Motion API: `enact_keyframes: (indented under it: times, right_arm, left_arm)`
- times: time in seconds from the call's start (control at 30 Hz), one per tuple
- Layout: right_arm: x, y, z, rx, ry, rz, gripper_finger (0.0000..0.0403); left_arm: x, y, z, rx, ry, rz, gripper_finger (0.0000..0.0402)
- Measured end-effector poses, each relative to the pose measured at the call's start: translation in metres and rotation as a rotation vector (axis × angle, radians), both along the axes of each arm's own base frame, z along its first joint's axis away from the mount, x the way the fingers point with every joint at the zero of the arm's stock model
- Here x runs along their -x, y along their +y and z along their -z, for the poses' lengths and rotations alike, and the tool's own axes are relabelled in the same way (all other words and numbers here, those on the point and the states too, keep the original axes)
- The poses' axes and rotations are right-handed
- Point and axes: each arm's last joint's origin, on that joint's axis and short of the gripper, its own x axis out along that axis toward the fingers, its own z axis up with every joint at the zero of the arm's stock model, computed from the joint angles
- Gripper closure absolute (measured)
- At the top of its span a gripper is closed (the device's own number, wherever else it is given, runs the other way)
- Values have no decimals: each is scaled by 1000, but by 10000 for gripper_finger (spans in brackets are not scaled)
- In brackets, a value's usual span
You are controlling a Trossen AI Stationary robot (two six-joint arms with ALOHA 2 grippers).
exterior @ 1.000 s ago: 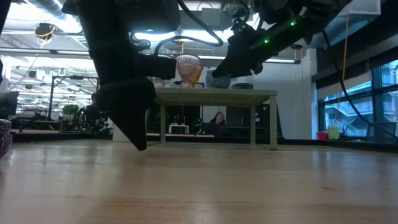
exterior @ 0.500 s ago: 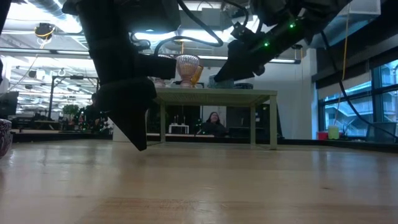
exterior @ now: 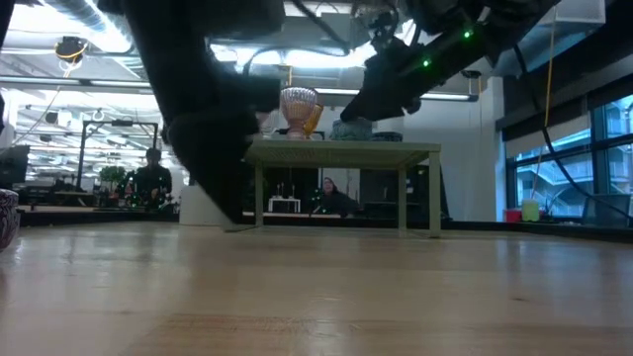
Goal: Pick & Place candle stick holders
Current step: Put the red scented candle on the shelf
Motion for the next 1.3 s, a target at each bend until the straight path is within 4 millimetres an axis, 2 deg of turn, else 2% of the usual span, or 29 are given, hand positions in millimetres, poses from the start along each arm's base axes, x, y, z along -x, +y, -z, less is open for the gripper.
enact_keyframes:
  times: [0.37, 0.53, 0.73, 1.0, 1.2, 1.3]
  right_arm:
    - [15, 25, -32, 10, -97, -77, 48]
    - [22, 45, -44, 9, -137, -147, 47]
    - [25, 67, -45, 3, -119, -223, 47]
    - [26, 76, -44, 7, -106, -259, 47]
    - [26, 76, -44, 25, -99, -267, 47]
    - [26, 76, -44, 42, -93, -274, 47]
  left_arm:
    - [21, -18, -47, 38, -122, 73, 80]
    - [48, -36, -63, 61, -61, 164, 80]
    - [84, -72, -78, 137, -70, 249, 80]
    - [115, -113, -77, 293, -73, 216, 80]
    - [121, -127, -65, 307, -8, 239, 80]
    - [118, -125, -57, 248, -18, 195, 80]
